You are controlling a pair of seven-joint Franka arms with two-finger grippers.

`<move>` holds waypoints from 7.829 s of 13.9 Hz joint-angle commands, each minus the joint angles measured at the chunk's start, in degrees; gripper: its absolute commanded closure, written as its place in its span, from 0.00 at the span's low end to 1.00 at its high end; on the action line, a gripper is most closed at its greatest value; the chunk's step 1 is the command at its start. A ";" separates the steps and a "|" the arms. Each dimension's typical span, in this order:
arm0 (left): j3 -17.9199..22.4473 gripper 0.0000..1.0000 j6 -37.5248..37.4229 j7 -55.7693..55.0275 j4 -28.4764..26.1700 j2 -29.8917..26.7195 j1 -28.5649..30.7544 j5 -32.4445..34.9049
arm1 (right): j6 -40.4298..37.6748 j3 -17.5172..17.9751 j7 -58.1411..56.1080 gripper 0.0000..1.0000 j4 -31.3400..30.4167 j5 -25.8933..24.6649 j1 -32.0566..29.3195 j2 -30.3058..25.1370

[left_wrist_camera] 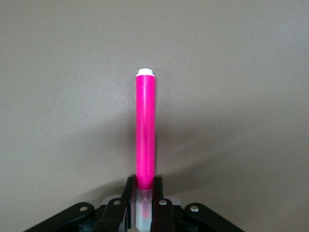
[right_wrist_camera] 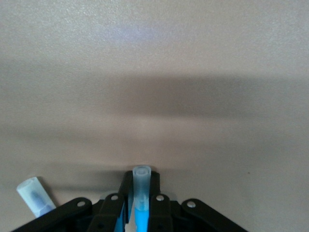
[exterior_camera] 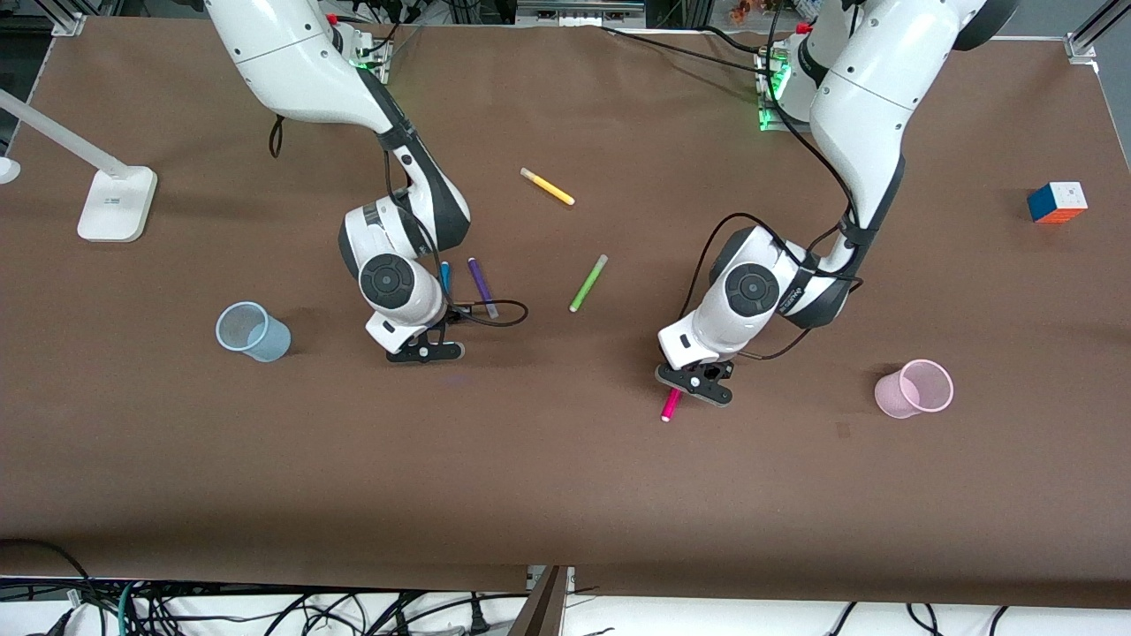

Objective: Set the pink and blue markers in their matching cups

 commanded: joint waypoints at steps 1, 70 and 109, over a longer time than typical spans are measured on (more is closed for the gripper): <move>0.08 1.00 -2.50 -0.57 1.62 -0.52 0.45 1.17 | 0.32 0.07 -2.31 1.00 -1.14 0.76 0.07 -2.90; 5.79 0.00 -51.56 15.96 8.74 -39.99 17.68 -10.95 | -50.22 2.52 -35.32 0.00 22.18 -3.34 -31.31 -20.20; 10.86 0.00 -49.19 18.68 8.47 -36.82 15.16 -11.05 | -52.33 2.09 -25.35 0.00 13.72 -6.45 -31.13 -37.80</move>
